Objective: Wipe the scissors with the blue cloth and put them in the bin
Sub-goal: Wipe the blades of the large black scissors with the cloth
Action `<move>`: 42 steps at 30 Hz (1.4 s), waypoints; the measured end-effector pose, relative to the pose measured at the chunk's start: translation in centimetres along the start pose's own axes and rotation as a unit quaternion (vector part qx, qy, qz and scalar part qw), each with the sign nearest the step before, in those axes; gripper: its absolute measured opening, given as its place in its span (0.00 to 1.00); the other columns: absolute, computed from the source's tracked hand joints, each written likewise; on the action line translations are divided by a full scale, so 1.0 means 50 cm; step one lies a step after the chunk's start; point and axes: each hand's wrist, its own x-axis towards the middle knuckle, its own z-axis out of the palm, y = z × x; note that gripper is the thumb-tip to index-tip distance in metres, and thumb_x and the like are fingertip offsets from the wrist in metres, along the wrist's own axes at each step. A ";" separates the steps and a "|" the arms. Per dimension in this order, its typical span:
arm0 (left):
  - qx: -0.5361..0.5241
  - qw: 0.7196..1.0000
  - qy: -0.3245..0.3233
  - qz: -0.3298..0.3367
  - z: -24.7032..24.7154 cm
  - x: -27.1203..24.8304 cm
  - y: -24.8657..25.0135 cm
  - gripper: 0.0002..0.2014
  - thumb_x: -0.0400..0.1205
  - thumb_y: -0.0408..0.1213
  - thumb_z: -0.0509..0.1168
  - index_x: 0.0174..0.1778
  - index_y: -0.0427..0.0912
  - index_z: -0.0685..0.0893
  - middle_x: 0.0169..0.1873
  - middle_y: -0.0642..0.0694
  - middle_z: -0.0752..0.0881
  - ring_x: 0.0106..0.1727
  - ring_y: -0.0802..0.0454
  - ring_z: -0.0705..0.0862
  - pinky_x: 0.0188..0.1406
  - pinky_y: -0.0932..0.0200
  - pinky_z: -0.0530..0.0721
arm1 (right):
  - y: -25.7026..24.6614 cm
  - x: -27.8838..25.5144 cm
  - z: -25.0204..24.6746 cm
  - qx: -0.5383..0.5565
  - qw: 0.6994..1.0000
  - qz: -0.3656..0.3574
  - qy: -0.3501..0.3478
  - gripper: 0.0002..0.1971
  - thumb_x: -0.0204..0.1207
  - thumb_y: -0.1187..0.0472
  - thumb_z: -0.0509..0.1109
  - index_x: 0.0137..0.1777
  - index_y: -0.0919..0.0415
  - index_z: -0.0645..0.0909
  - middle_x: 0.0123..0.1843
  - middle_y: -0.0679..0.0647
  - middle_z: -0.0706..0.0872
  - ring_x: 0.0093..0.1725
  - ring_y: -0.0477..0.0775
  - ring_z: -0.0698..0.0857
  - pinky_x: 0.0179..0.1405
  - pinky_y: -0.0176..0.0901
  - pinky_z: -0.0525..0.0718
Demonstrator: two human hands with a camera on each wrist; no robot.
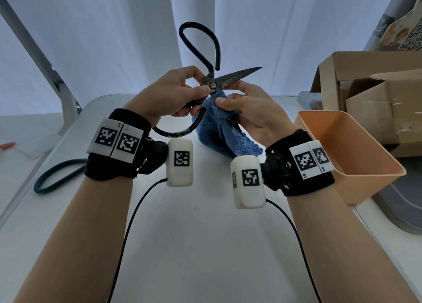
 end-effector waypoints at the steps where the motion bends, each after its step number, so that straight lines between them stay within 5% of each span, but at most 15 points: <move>1: 0.001 1.000 0.000 0.001 0.001 0.000 0.001 0.11 0.88 0.42 0.64 0.62 0.40 0.79 0.23 0.46 0.81 0.24 0.50 0.67 0.22 0.64 0.66 | -0.001 0.001 -0.001 -0.012 1.000 -0.002 0.006 0.18 0.76 0.75 0.73 0.65 0.69 0.80 0.32 0.55 0.83 0.34 0.51 0.86 0.45 0.47 0.88; 5: 0.001 1.000 0.006 -0.002 0.002 0.002 0.001 0.11 0.88 0.43 0.64 0.61 0.41 0.80 0.22 0.47 0.81 0.25 0.50 0.68 0.22 0.65 0.67 | 0.000 0.002 -0.001 -0.021 1.000 -0.010 0.021 0.17 0.74 0.73 0.77 0.62 0.69 0.82 0.23 0.47 0.79 0.28 0.47 0.84 0.43 0.46 0.85; 10: -0.001 1.000 0.011 -0.005 -0.002 0.001 -0.002 0.10 0.88 0.43 0.65 0.60 0.41 0.80 0.23 0.46 0.81 0.31 0.46 0.68 0.24 0.63 0.67 | -0.003 -0.002 0.001 0.011 1.000 0.002 0.004 0.21 0.75 0.78 0.72 0.67 0.70 0.79 0.42 0.63 0.85 0.42 0.58 0.87 0.51 0.52 0.89; 14: -0.003 1.000 0.010 -0.007 0.001 0.001 0.002 0.11 0.87 0.43 0.65 0.61 0.41 0.80 0.23 0.47 0.81 0.30 0.47 0.69 0.24 0.64 0.68 | -0.002 0.000 0.003 -0.032 0.999 -0.010 0.031 0.15 0.72 0.72 0.78 0.58 0.66 0.83 0.29 0.50 0.80 0.34 0.52 0.86 0.48 0.52 0.88; 17: -0.008 1.000 0.014 -0.004 0.003 0.001 0.003 0.11 0.88 0.43 0.64 0.61 0.41 0.80 0.24 0.46 0.81 0.34 0.45 0.69 0.26 0.62 0.68 | 0.000 0.000 0.005 -0.008 0.999 -0.009 0.045 0.15 0.70 0.70 0.80 0.55 0.64 0.84 0.33 0.54 0.85 0.41 0.59 0.89 0.57 0.61 0.89; 21: -0.010 1.000 0.015 -0.004 0.000 -0.002 0.002 0.11 0.88 0.43 0.64 0.60 0.41 0.80 0.24 0.46 0.81 0.37 0.44 0.70 0.28 0.60 0.68 | 0.001 0.000 0.013 0.007 0.999 -0.014 0.051 0.10 0.75 0.72 0.75 0.55 0.63 0.84 0.37 0.57 0.89 0.45 0.60 0.90 0.58 0.60 0.89; 28: -0.015 1.000 0.011 -0.003 -0.004 -0.004 0.001 0.11 0.87 0.43 0.65 0.60 0.41 0.79 0.28 0.42 0.82 0.38 0.43 0.71 0.31 0.58 0.68 | 0.003 0.003 0.024 0.013 0.994 -0.039 0.099 0.09 0.80 0.73 0.69 0.59 0.68 0.84 0.37 0.54 0.87 0.41 0.53 0.89 0.48 0.48 0.91; 33: -0.015 1.000 0.006 -0.003 -0.017 -0.010 0.002 0.10 0.87 0.43 0.65 0.59 0.42 0.81 0.27 0.45 0.82 0.39 0.42 0.70 0.32 0.58 0.67 | 0.000 0.008 0.005 0.003 0.986 -0.036 0.161 0.06 0.80 0.71 0.69 0.52 0.61 0.84 0.47 0.60 0.87 0.38 0.51 0.87 0.30 0.39 0.85; 38: -0.014 1.000 0.006 -0.001 -0.014 -0.007 0.002 0.09 0.87 0.44 0.65 0.59 0.43 0.81 0.30 0.43 0.82 0.39 0.43 0.72 0.37 0.53 0.69 | -0.002 0.009 -0.003 0.003 0.984 -0.046 0.175 0.06 0.77 0.72 0.71 0.47 0.60 0.82 0.45 0.60 0.86 0.39 0.54 0.86 0.36 0.45 0.85; 42: -0.010 1.000 0.014 -0.008 -0.012 -0.005 -0.001 0.09 0.87 0.44 0.65 0.59 0.43 0.81 0.28 0.44 0.82 0.38 0.44 0.72 0.32 0.58 0.69 | -0.010 -0.001 0.005 0.033 0.992 -0.036 0.116 0.05 0.76 0.73 0.71 0.46 0.63 0.81 0.44 0.60 0.86 0.39 0.56 0.86 0.37 0.43 0.87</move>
